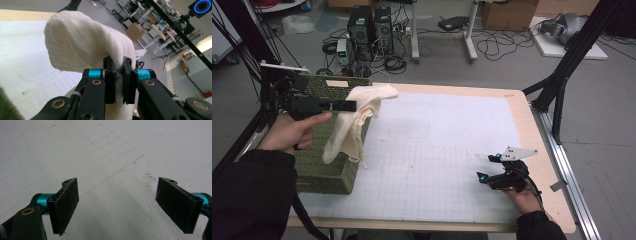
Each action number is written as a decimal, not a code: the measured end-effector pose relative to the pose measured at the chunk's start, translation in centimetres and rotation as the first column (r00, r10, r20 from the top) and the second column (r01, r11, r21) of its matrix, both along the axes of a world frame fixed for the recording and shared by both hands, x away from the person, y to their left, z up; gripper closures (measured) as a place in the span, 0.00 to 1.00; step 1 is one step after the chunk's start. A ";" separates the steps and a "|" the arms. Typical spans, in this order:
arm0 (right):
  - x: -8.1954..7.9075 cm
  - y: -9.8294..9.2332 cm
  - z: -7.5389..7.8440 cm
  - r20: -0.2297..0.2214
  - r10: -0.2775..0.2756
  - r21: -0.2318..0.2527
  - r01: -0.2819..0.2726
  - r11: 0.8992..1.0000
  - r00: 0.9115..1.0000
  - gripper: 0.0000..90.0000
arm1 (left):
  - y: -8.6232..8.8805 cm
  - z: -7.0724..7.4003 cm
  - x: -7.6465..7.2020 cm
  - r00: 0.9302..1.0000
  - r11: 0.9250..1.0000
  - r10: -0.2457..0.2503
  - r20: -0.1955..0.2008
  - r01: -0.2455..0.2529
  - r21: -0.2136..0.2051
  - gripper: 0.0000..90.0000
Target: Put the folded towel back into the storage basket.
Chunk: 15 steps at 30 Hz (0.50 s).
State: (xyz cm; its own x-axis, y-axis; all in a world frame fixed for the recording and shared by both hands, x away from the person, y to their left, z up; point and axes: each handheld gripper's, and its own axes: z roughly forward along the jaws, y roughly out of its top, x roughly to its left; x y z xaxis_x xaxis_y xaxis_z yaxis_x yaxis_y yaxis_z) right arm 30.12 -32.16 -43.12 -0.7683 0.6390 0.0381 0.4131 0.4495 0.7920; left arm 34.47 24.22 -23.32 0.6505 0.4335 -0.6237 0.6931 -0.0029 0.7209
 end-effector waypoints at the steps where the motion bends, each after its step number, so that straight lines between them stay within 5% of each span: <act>1: 0.0 0.0 0.0 -0.005 0.000 0.000 0.000 1.000 1.000 0.20 | 0.5 0.1 0.0 1.000 1.000 0.010 -0.001 -0.010 0.005 0.92; 15: 0.4 0.3 -0.3 -0.013 -0.001 0.001 0.001 1.000 1.000 0.20 | 5.3 -1.0 -0.2 0.992 0.993 0.117 -0.044 -0.117 0.010 0.92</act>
